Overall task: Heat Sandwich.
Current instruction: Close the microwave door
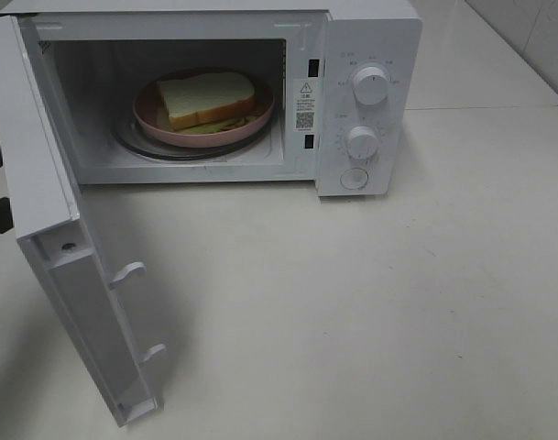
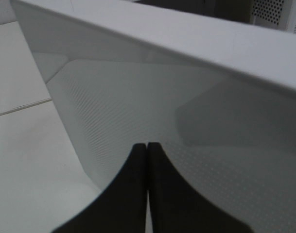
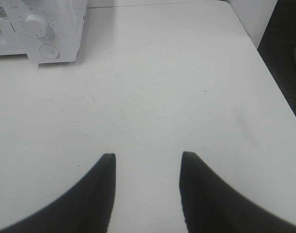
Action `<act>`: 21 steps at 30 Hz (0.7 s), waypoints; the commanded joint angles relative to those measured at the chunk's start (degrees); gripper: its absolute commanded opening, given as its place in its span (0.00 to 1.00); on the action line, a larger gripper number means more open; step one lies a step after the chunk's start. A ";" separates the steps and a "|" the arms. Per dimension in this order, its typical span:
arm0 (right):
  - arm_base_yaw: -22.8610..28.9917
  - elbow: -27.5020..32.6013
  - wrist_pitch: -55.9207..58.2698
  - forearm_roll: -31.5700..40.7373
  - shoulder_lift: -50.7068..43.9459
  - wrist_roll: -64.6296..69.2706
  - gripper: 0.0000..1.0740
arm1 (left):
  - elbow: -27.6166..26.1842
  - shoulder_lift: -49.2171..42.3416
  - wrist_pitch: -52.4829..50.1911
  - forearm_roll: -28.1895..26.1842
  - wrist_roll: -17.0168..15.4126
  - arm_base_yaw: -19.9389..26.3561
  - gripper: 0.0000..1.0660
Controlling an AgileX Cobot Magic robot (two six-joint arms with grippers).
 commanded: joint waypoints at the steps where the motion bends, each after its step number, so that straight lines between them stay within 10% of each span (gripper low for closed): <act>1: -0.23 0.11 -0.17 -0.11 -1.49 0.17 0.40 | -2.18 1.43 -1.32 -0.86 -0.46 -1.83 0.00; 9: -0.23 0.11 -0.17 -0.11 -1.49 0.17 0.40 | -7.33 6.70 -1.43 -9.34 5.39 -8.08 0.00; 18: -0.23 0.11 -0.17 -0.11 -1.49 0.17 0.40 | -15.58 16.21 -2.92 -27.79 26.76 -16.39 0.00; 21: -0.23 0.11 -0.17 -0.11 -1.49 0.17 0.40 | -19.77 20.91 -2.92 -32.95 38.22 -18.96 0.00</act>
